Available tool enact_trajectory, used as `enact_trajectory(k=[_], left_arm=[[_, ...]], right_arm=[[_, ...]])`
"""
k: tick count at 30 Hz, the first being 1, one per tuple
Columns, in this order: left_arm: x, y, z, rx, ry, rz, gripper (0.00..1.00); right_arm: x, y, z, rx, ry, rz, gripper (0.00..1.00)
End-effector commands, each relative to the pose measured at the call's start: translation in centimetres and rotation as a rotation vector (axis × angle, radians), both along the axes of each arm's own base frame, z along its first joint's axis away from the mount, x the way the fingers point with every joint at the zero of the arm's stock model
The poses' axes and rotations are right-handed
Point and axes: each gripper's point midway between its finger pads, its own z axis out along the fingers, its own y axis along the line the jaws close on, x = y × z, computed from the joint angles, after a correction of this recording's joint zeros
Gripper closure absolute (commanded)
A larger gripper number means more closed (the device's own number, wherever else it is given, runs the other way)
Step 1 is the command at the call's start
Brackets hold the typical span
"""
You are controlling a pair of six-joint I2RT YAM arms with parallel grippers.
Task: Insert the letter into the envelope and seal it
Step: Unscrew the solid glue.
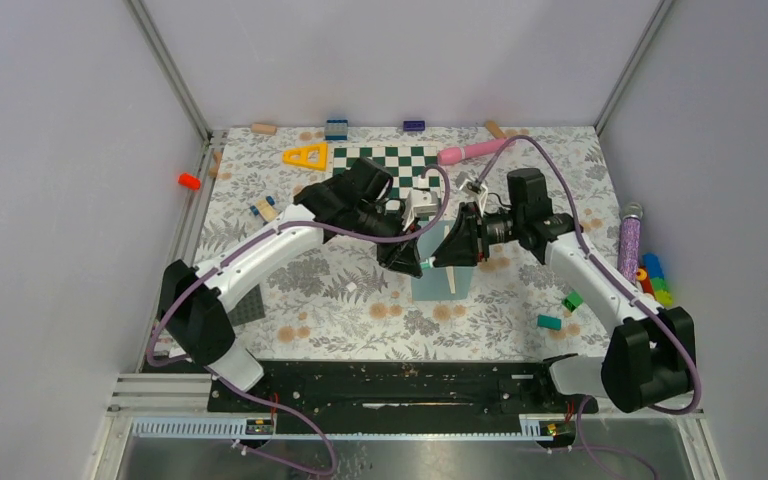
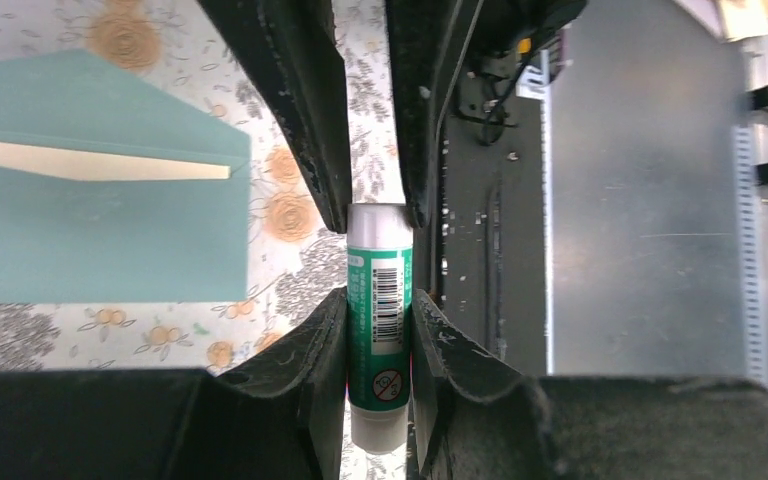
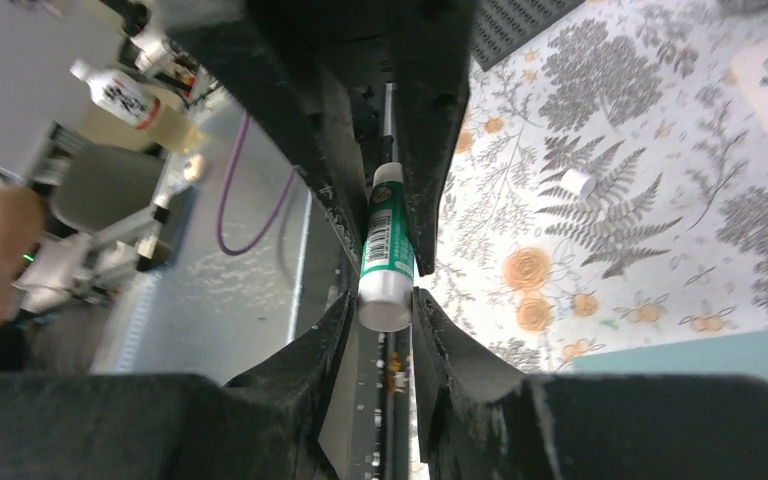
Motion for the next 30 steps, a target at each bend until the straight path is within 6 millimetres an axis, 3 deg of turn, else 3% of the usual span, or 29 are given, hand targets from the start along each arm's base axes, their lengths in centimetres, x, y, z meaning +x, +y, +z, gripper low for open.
enact_trajectory(k=[1, 7, 12, 15, 21, 25, 30], left_arm=[[1.1, -0.7, 1.0, -0.003, -0.211, 0.055, 0.79], [2.4, -0.8, 0.6, 0.041, -0.275, 0.130, 0.83], [2.2, -1.0, 0.7, 0.032, -0.260, 0.121, 0.84], [1.1, -1.3, 0.8, 0.001, -0.187, 0.065, 0.84], [-1.5, -1.1, 2.4, -0.115, 0.113, -0.111, 0.84], [-1.4, -0.9, 2.5, -0.160, 0.259, -0.144, 0.83], [-1.1, -1.1, 2.0, -0.169, 0.345, -0.160, 0.82]], right_arm=[[1.6, 0.3, 1.0, -0.043, 0.198, -0.081, 0.72], [3.8, 0.2, 0.0, -0.099, 0.485, -0.210, 0.67], [4.6, -0.1, 1.6, -0.038, 0.463, -0.215, 0.58], [4.0, -0.6, 1.8, -0.017, 0.308, -0.186, 0.54], [2.2, -2.6, 1.6, 0.052, -0.205, -0.115, 0.44], [1.3, -3.6, 1.2, 0.086, -0.601, -0.077, 0.42], [0.7, -3.6, 1.2, 0.120, -0.793, -0.029, 0.43]])
